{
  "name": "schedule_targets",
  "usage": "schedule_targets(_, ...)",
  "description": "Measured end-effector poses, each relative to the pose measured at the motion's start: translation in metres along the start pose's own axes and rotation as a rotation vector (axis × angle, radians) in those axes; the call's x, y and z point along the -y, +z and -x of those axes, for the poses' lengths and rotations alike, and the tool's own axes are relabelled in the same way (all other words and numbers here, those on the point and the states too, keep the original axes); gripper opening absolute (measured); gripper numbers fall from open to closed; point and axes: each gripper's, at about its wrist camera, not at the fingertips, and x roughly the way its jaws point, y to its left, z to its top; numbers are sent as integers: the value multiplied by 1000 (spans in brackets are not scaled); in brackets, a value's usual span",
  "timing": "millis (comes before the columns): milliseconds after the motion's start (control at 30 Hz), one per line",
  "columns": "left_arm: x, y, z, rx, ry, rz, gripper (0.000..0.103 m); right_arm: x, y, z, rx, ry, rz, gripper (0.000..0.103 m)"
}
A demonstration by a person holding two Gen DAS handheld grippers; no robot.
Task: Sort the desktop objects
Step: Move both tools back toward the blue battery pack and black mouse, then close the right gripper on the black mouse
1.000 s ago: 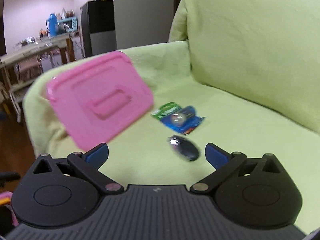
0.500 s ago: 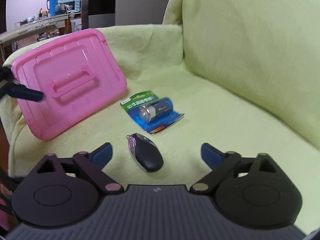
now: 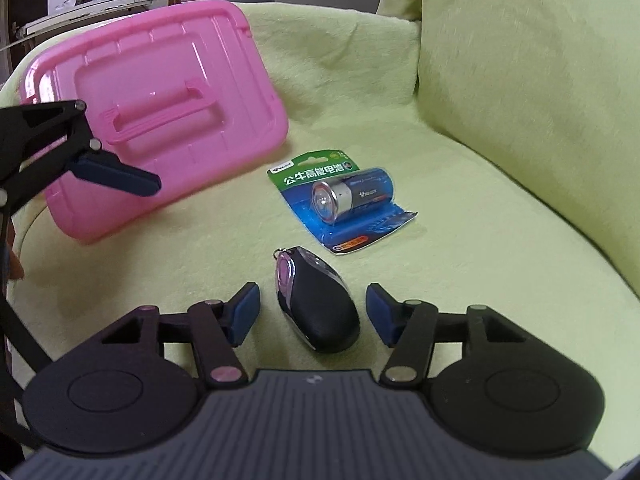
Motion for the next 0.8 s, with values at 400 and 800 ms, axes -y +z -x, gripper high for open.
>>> schedule_targets(400,-7,-3,-5,15,-27,56,102,9,7,4,-88,-5,-122,38)
schedule_targets(800,-8,-3,-6,21,-30,64,102,16,0,12,-114,16,-176,39)
